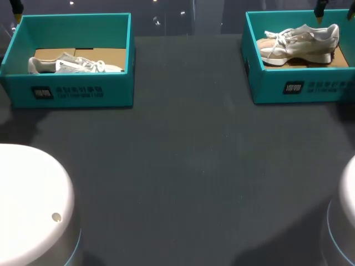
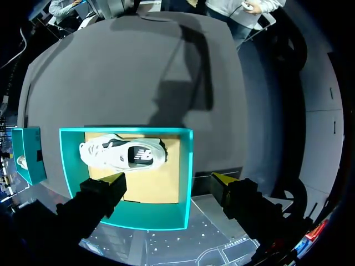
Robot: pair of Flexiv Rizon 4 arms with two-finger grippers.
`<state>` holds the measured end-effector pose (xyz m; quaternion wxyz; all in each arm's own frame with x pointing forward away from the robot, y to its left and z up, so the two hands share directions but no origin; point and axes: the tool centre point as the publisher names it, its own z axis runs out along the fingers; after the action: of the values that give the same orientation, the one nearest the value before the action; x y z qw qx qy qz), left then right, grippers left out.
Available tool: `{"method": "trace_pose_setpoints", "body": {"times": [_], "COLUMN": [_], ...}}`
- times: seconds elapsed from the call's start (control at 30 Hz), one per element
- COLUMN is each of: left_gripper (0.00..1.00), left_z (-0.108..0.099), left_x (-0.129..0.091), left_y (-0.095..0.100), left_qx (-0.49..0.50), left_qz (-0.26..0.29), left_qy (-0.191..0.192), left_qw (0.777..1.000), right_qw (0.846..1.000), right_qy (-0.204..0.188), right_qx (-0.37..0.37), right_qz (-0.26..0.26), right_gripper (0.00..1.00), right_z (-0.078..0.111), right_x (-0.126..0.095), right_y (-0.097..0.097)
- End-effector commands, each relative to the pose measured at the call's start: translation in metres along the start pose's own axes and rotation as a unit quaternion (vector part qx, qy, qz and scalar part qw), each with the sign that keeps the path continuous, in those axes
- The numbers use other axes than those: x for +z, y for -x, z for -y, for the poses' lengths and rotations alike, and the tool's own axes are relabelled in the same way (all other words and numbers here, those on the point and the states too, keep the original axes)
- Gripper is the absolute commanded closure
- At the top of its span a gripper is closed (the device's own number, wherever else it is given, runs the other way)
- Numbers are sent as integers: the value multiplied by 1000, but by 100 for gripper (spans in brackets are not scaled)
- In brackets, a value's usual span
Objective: Take the shoe out of the shoebox, open the shoe tongue, remove and reinsert the insole, then place the shoe into the shoebox
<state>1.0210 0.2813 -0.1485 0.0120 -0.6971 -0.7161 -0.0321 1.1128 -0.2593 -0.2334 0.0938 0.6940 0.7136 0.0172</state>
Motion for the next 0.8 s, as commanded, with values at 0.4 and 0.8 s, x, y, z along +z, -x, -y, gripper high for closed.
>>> {"method": "trace_pose_setpoints", "body": {"times": [0.4,0.8], "left_gripper": [0,0], "left_z": [1,1], "left_x": [0,0], "left_y": [0,0], "left_qx": [0,0], "left_qz": [-1,-1], "left_qy": [1,1], "left_qw": [1000,1000], "right_qw": [996,996], "right_qy": [-87,-88], "right_qx": [27,25], "right_qz": [13,11], "right_gripper": [0,0], "right_z": [-46,-44], "right_x": [50,70], "right_y": [27,39]}}
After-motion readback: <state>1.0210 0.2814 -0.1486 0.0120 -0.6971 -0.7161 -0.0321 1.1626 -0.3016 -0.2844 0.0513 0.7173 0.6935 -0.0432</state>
